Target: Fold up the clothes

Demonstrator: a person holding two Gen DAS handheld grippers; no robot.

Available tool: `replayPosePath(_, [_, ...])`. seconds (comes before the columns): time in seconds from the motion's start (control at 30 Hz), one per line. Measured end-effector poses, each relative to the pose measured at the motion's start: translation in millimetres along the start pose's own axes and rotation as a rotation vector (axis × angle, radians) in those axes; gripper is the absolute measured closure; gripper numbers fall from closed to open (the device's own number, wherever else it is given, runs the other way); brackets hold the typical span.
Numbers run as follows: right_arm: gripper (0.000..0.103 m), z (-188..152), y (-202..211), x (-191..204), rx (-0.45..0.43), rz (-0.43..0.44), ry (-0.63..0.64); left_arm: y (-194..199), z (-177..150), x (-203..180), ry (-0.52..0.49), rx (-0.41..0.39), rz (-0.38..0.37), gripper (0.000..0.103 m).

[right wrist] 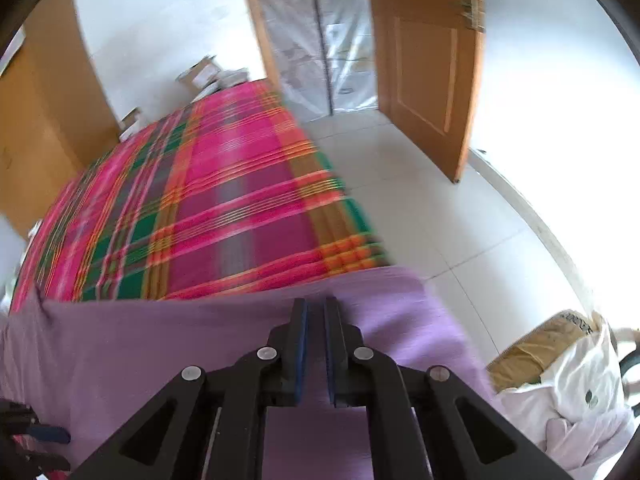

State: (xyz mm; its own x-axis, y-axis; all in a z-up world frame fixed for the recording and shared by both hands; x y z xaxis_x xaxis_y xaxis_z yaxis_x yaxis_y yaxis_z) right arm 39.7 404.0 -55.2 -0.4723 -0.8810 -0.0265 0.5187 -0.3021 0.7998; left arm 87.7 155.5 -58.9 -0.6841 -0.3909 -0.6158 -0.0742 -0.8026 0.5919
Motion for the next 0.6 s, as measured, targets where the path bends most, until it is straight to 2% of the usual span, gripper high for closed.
replayPosePath(0.17, [0.092, 4, -3, -34, -0.003, -0.010, -0.111, 2, -1, 0, 0.003, -0.003, 0.014, 0.073])
replayPosePath(0.23, [0.084, 5, -5, -45, -0.008, -0.028, -0.150, 3, 2, 1, -0.002, -0.004, 0.035, 0.073])
replayPosePath(0.33, [0.083, -1, -12, -47, 0.022, -0.039, -0.152, 6, 3, 5, 0.008, -0.015, 0.055, 0.073])
replayPosePath(0.4, [0.082, -4, -5, -44, 0.006, -0.049, -0.142, 12, 3, 9, 0.024, -0.029, 0.067, 0.073])
replayPosePath(0.6, [0.081, -19, 36, -1, -0.099, 0.029, -0.012, 33, -4, 21, 0.049, -0.070, 0.152, 0.073])
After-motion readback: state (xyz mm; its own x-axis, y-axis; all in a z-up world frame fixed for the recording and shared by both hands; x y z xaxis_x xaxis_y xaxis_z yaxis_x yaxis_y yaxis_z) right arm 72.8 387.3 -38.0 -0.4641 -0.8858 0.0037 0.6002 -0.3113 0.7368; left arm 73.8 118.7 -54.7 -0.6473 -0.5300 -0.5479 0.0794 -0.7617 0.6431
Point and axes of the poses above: each gripper's, at about its wrist camera, not at the fingertips, and y roughly against the way its jaws point, x to its left, z to its top, the point moved 10 cm from there along -y, roughly the way its jaws point, and after that the axes turned 13 degrees about -z, right-handed, at the moved point
